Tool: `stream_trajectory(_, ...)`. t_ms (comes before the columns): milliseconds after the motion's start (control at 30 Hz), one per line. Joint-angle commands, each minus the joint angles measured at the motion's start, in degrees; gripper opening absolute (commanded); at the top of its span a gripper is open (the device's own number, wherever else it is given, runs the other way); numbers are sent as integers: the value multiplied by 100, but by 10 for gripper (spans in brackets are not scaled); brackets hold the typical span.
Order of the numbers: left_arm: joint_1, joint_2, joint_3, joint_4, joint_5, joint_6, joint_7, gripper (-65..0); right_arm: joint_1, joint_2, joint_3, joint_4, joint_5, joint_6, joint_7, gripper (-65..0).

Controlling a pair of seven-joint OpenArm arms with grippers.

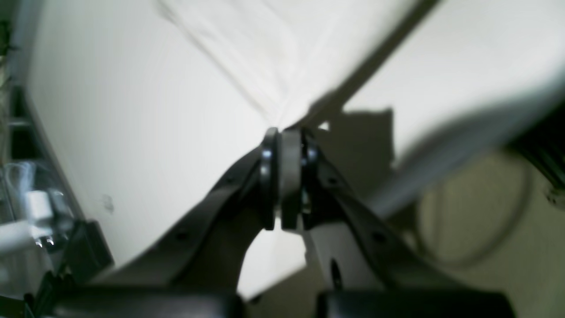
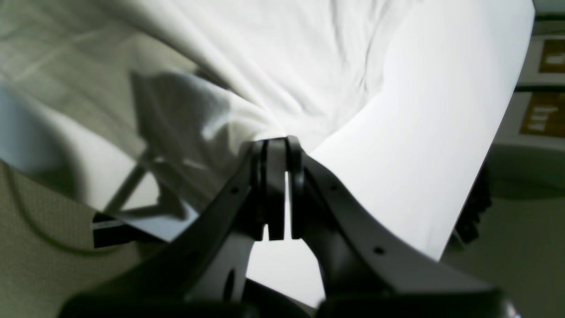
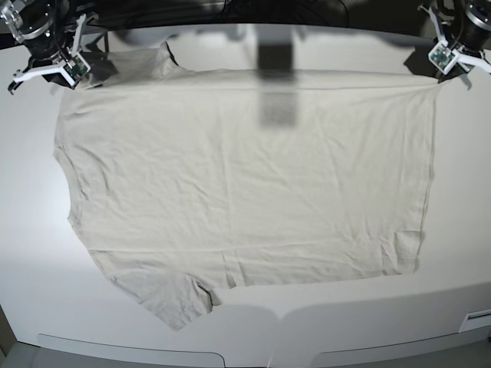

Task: Fold the T-shirt properly
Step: 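Lower both grippers and lay the shoulder edge back onto the shirt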

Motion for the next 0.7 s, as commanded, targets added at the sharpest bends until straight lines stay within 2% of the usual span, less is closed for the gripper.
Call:
stream_trajectory(0,-63,-63,-66,81,-28,87,-101,-650,120,63,70,50,72,-26,76,-650)
stream_trajectory(167,-660,33,-57,-105,-160,44,-96,-650,1141,-214,70,-361,686,326,166,-650)
stream_trajectory(233,-964,131,-55,-330,-160,-186,-98,-650,1532,-328,59,-557,931,553,227,-650)
stream_trajectory(333,-1443,341,-55,-809,-153,-619,-107,-650,1989,-463,-22,-765,1067,693,295,-650)
stream_trajectory(500,-2159,654,-50,-1390,-151,-1032,-142,-650,2693,-549,-485,-1165,1060,717,319,-650)
stream_trajectory(667,-2651,664,-50,-1569,-153,-1086,-140,-650,3414,-787,-826,-1698,1064,802,319,-650)
